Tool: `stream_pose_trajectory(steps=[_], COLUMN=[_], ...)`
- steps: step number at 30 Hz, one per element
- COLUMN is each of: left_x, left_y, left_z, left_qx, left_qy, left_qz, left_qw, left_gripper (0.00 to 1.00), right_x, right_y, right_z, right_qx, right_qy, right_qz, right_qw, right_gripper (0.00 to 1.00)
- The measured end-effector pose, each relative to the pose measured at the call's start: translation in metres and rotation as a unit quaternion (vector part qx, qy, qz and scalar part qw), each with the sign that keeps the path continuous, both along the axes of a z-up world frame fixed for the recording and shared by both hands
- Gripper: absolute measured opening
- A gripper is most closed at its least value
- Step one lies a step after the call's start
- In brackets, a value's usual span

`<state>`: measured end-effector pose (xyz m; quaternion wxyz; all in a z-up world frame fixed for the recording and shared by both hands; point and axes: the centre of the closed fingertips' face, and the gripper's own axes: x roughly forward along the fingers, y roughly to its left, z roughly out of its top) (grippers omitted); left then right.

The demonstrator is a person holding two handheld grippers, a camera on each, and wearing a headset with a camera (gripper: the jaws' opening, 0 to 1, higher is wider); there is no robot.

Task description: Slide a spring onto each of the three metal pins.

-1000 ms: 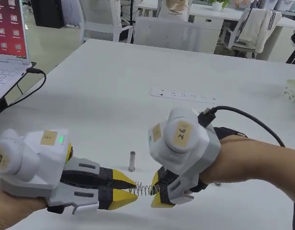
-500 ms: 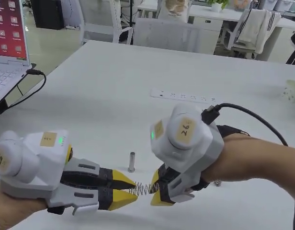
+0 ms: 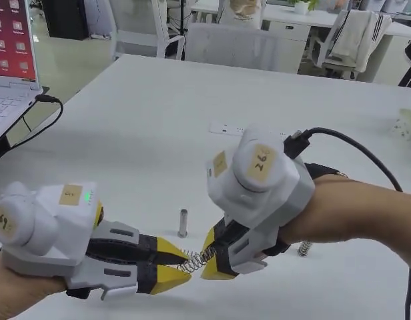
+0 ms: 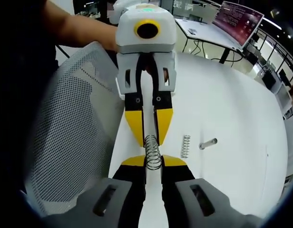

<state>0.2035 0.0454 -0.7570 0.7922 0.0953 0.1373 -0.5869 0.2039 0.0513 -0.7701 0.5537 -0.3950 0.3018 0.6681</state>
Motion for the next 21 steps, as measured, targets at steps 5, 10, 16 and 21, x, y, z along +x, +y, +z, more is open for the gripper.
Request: stream_pose_trajectory(steps=[5,10,16,21], left_x=[-0.0008,-0.0021,-0.0023,-0.0022], left_y=[-0.0001,-0.0003,-0.0008,-0.0013], left_z=[-0.0001,-0.0001,0.0001,-0.0001], left_qx=[0.000,-0.001,-0.003,-0.003], left_qy=[0.000,0.001,0.001,0.001], left_qz=[0.000,-0.002,-0.004,-0.006], left_qw=[1.0000,1.0000,1.0000,1.0000], left_gripper=[0.02,0.02,0.02,0.02], right_x=[-0.0018,-0.0029,-0.0041,-0.0049], right_y=[0.0046,0.0065,0.0079,0.0089], right_z=[0.0025,0.0041,0.0060,0.0067], right_qx=[0.003,0.003,0.002,-0.001], right_qy=[-0.002,-0.003,-0.003,-0.004], right_qz=[0.005,0.008,0.009,0.010], right_qw=[1.0000,1.0000,1.0000,0.9999], right_gripper=[0.09,0.09,0.09,0.09])
